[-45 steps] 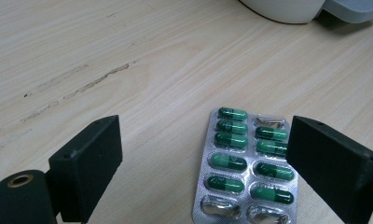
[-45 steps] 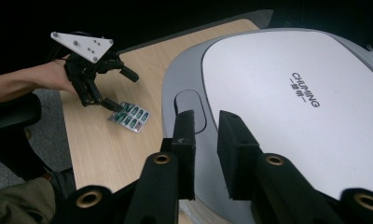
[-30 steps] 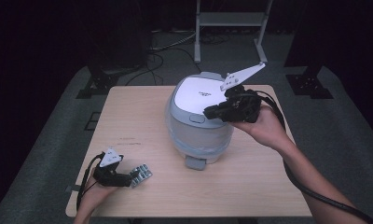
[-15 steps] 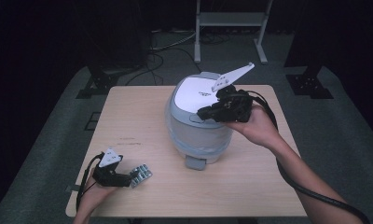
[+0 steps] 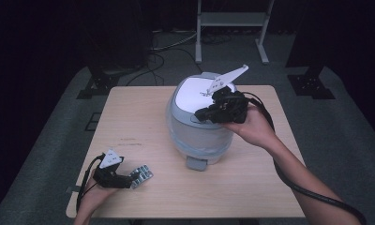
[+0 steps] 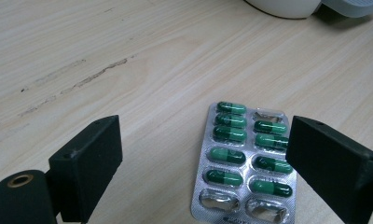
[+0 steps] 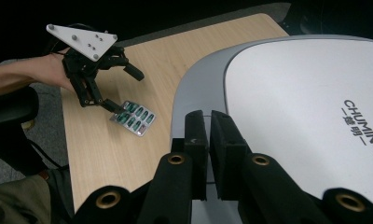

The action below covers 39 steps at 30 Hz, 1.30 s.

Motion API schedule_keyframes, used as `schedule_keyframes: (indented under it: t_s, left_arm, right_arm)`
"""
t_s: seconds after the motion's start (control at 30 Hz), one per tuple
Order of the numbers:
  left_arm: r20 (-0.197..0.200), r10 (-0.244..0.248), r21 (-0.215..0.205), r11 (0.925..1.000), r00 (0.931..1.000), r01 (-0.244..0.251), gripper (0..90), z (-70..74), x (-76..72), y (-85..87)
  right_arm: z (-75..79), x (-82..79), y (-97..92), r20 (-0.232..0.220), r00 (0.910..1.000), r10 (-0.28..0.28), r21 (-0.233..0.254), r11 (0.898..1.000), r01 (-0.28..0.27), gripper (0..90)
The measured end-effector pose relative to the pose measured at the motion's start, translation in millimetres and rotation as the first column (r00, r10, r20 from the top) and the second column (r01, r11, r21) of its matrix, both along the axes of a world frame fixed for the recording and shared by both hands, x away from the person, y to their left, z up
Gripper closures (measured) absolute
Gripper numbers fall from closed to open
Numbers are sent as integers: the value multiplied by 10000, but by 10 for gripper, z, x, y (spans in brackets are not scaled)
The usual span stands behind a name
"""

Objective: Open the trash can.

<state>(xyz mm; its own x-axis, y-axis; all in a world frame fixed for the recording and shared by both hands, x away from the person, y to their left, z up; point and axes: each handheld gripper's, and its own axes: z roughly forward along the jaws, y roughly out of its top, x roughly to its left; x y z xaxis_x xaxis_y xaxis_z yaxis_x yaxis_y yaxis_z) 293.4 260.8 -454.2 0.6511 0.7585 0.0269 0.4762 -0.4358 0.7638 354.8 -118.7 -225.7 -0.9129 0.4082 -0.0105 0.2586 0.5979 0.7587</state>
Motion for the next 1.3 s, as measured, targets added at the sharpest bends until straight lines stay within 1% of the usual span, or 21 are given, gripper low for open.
schedule_keyframes:
  t_s: [0.2, 0.33, 0.47, 0.53, 0.6, 0.83, 1.3]
  left_arm:
    - [-5, -33, 21, 10000, 10000, 33, 98, -1, -2, 1]
    - [-16, -57, 36, 10000, 10000, 57, 98, 0, -2, 4]
    - [-4, -70, 19, 10000, 10000, 70, 98, -2, -4, 3]
    - [18, -73, -16, 10000, 10000, 73, 98, 2, -6, 2]
    - [3, -77, -4, 10000, 10000, 77, 98, 1, -8, 0]
    - [-82, -129, 8, 9999, 9999, 130, 98, -8, -9, -7]
    - [-139, -198, 55, 9998, 9997, 199, 98, -17, -9, -21]
  right_arm:
    - [-14, -4, 31, 112, 9999, -27, -168, 9999, 29, 855]
    - [-22, 2, 39, 130, 9999, -48, -204, 9998, 51, 855]
    - [-35, 13, 46, 163, 9998, -71, -210, 9998, 75, 874]
    - [-43, 6, 48, 292, 9995, -100, -231, 9997, 107, 894]
    - [-48, -2, 48, 401, 9992, -87, -246, 9996, 97, 895]
    - [-52, -18, 54, 527, 9986, -84, -310, 9995, 101, 897]
    - [-68, -32, 50, 588, 9982, -93, -279, 9995, 109, 898]
